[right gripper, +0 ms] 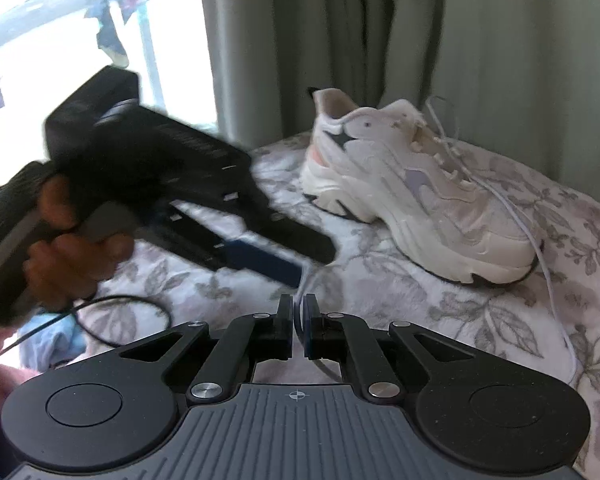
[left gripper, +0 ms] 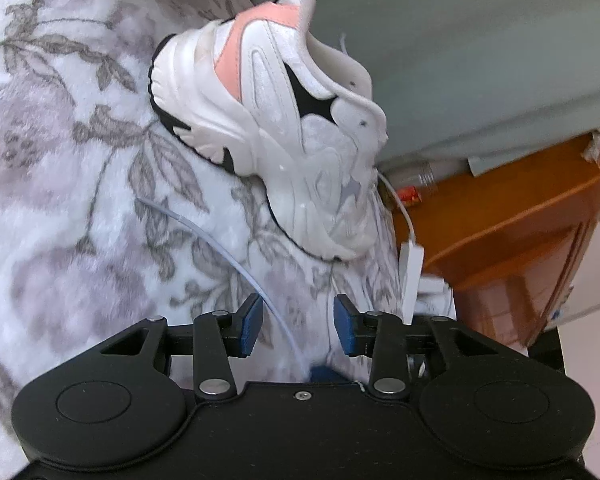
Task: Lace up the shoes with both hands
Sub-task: 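Open both grippers, releasing the white lace beside the sneaker, then pinch the lace with the left gripper and pull it from the sneaker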
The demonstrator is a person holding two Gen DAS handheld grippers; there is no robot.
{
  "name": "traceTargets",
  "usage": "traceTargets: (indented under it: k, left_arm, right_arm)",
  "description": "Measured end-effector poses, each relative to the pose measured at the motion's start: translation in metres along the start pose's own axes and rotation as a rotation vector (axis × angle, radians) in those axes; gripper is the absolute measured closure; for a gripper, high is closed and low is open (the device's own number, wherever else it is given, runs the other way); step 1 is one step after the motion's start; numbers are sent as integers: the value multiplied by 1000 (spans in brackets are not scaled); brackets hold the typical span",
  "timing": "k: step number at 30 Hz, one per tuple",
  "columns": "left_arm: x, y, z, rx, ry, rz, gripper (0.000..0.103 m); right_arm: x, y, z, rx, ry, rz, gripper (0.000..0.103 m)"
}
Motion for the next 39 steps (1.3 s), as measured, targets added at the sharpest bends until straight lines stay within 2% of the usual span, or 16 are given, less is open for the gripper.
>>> traceTargets:
  k: [1, 4, 7, 12, 15, 17, 19, 22, 29, 30, 31, 32, 36, 39]
  left_arm:
    - [0, -3, -1, 10, -1, 16, 78]
    - [4, -11, -4, 26, -3, 70, 92]
    - [11, -19, -6, 30, 3, 112, 98]
    - [15, -22, -9, 39, -11, 114, 100]
    - [18, -18, -11, 62, -20, 89, 99]
    - [20, -16, -11, 61, -28, 77, 92]
    - [21, -15, -11, 61, -40, 72, 79]
    - [20, -16, -13, 61, -53, 66, 69]
    - [-3, -16, -17, 86, -55, 44, 69]
    - [-6, -17, -17, 89, -53, 50, 78]
    - [-8, -18, -17, 90, -51, 59, 94]
    - [-9, -20, -17, 87, -50, 70, 100]
    - [0, -26, 2, -5, 41, 132, 103]
    - [8, -29, 26, -120, 123, 157, 103]
  right_arm:
    - [1, 1, 1, -1, 3, -1, 99]
    - [3, 4, 3, -4, 10, -4, 99]
    - [5, 6, 6, -8, 18, -7, 99]
    - [9, 11, 10, -13, 31, -12, 99]
    - [11, 14, 13, -17, 38, -15, 99]
    - [12, 16, 15, -19, 43, -18, 99]
    - [12, 17, 16, -23, 46, -20, 99]
    - [11, 17, 16, -25, 44, -20, 99]
    - [12, 17, 19, -37, 58, -17, 99]
    - [13, 17, 20, -40, 59, -18, 99]
    - [13, 17, 21, -42, 61, -18, 99]
    - [13, 18, 21, -45, 63, -19, 99]
    - [14, 18, 25, -56, 73, -18, 99]
    - [15, 15, 31, -98, 69, 0, 99]
Point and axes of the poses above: each gripper's, at about its wrist camera, not at the fingertips, and x roughly against the way its jaws point, z to its right, y to its underside, the point moved 8 cm from there along -x, roughly the way its jaws point, and after that the axes turned 11 degrees about y, right-handed, at the moved point
